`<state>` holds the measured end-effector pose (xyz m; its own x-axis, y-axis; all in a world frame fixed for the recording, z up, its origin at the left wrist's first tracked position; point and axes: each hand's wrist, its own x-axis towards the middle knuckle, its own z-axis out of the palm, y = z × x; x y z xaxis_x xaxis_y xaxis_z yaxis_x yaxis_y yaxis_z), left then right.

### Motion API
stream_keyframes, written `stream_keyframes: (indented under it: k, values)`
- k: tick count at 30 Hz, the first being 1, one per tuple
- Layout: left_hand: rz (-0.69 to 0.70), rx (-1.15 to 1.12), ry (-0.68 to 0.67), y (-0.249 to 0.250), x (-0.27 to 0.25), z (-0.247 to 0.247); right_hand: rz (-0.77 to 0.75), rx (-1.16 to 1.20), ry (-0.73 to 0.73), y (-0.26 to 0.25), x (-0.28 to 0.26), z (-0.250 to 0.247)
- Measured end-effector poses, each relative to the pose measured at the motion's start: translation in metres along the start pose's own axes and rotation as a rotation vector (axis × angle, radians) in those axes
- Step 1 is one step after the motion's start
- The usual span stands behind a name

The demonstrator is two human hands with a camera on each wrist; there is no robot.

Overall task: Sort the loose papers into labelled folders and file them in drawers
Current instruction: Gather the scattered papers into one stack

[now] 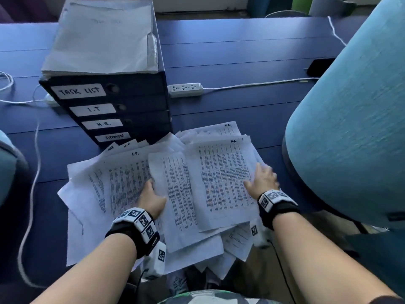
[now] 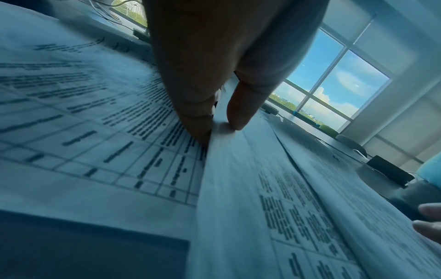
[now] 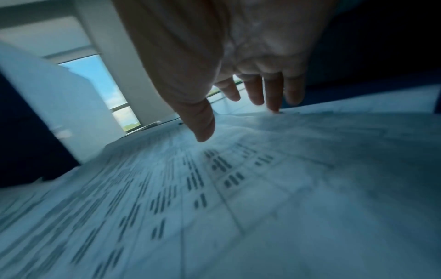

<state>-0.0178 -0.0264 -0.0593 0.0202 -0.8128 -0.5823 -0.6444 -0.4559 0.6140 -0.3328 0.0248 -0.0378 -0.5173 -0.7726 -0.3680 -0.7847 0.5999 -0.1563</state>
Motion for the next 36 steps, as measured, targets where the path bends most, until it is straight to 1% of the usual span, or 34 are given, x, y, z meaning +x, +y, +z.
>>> stream_keyframes:
  k: [1,3,7,10,13,15,18,21,23,25,28,29,30,31,32,33,34,35,36]
  values:
    - [-0.008,-0.009,0.004,0.000,0.001,0.001,0.047,0.033,-0.020,0.004,0.008,-0.001]
    - [-0.036,-0.048,0.002,-0.001,0.006,0.004,0.075,0.067,-0.058,0.007,0.021,-0.001]
    - [-0.070,-0.127,-0.002,-0.001,0.010,0.011,0.039,0.049,-0.082,-0.001,0.030,0.001]
    - [-0.046,-0.146,0.003,0.012,-0.001,0.011,0.002,0.018,-0.062,-0.007,0.031,0.003]
    - [-0.026,-0.220,-0.013,0.021,-0.008,0.013,-0.097,-0.052,-0.049,-0.015,0.026,0.007]
    - [-0.021,-0.248,-0.020,0.022,-0.009,0.016,-0.177,-0.075,-0.101,-0.023,0.018,0.013]
    - [-0.007,-0.277,-0.010,0.020,-0.004,0.021,-0.302,-0.005,-0.174,-0.037,0.001,0.022]
    - [0.009,-0.228,0.003,0.023,-0.009,0.023,-0.440,0.051,-0.261,-0.053,-0.015,0.027]
    - [0.015,-0.154,0.051,0.025,-0.014,0.023,-0.513,0.090,-0.311,-0.062,-0.023,0.026]
    - [0.026,-0.140,0.108,0.023,-0.018,0.018,-0.503,0.159,-0.302,-0.066,-0.024,0.022]
    - [0.080,-0.182,0.184,0.015,-0.022,0.005,-0.397,0.163,-0.164,-0.060,-0.014,0.016]
    - [0.097,-0.231,0.187,0.010,-0.023,-0.002,-0.365,0.173,-0.152,-0.059,-0.011,0.013]
    - [0.104,-0.297,0.170,0.006,-0.024,-0.008,-0.346,0.215,-0.182,-0.059,-0.010,0.012]
    - [0.107,-0.391,0.151,0.003,-0.027,-0.013,-0.347,0.299,-0.242,-0.063,-0.012,0.011]
    - [0.105,-0.432,0.141,-0.001,-0.028,-0.017,-0.356,0.412,-0.307,-0.068,-0.016,0.011]
    - [0.108,-0.425,0.158,-0.003,-0.029,-0.020,-0.368,0.530,-0.354,-0.074,-0.020,0.013]
    - [0.104,-0.355,0.193,-0.006,-0.029,-0.024,-0.366,0.616,-0.366,-0.081,-0.025,0.014]
    - [0.101,-0.287,0.236,-0.010,-0.026,-0.027,-0.364,0.653,-0.345,-0.088,-0.029,0.016]
    - [0.081,-0.224,0.282,-0.014,-0.024,-0.031,-0.359,0.629,-0.300,-0.095,-0.032,0.019]
